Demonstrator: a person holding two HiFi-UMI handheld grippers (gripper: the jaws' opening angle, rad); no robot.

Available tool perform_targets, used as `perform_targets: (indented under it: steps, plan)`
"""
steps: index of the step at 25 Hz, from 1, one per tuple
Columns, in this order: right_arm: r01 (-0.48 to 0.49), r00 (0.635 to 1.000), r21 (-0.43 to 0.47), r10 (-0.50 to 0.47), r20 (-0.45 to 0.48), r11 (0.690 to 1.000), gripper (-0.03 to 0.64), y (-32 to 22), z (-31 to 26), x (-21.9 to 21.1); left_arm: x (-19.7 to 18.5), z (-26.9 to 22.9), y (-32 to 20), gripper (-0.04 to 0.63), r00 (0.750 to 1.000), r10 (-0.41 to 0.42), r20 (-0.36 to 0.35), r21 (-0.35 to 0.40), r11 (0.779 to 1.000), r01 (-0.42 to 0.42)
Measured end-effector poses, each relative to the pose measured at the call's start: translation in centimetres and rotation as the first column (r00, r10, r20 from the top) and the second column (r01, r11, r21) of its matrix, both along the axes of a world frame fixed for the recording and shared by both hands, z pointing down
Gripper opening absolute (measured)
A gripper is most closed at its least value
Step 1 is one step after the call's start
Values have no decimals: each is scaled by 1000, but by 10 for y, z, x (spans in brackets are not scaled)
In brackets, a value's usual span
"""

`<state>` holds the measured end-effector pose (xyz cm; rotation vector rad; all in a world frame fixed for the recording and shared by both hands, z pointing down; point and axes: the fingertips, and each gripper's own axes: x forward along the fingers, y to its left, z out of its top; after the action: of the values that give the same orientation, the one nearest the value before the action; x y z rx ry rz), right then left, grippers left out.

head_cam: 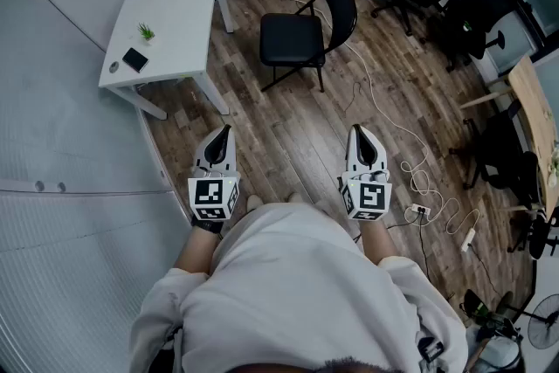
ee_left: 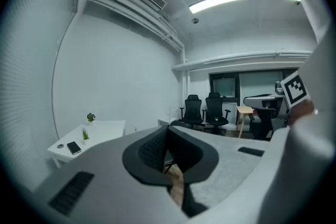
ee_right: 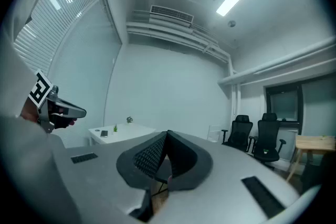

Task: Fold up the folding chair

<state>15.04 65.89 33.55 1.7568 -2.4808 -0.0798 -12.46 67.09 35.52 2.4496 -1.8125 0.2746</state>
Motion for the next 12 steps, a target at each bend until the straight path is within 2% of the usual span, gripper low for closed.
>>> perform_targets:
  steps: [12]
  plan:
    - [12,1000,-1,-12,4,1000,18,-14,1,-2,3,4,-11,8,1000,-7,0,-18,1000,7]
